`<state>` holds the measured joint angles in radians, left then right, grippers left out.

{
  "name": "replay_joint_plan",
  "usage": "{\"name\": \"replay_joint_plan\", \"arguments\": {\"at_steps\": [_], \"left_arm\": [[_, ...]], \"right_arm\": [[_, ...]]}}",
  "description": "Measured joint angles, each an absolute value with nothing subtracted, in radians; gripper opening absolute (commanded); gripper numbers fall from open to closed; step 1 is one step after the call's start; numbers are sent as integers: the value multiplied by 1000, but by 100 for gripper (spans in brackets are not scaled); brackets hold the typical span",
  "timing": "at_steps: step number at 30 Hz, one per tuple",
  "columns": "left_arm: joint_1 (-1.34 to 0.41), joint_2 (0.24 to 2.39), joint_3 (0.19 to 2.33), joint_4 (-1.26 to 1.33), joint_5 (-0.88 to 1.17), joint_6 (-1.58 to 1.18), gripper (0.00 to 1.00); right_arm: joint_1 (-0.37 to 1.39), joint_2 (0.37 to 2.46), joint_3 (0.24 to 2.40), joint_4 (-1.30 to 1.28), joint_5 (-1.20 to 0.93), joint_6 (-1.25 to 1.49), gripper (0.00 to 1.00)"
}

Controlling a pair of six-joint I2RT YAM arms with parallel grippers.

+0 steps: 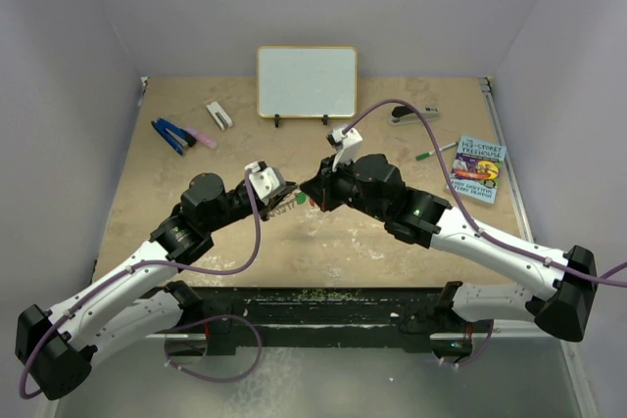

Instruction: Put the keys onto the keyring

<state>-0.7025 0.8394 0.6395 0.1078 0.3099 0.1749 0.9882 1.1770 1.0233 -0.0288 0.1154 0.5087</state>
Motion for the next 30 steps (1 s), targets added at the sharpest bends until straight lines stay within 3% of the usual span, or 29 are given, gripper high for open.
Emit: {"name": "replay_joint_plan", "arguments": {"at_steps": [30], "left_arm": [[-702, 825, 640, 109, 325, 155, 4]], "right_arm": [[990, 1156, 1023, -66, 157, 514, 0]]}}
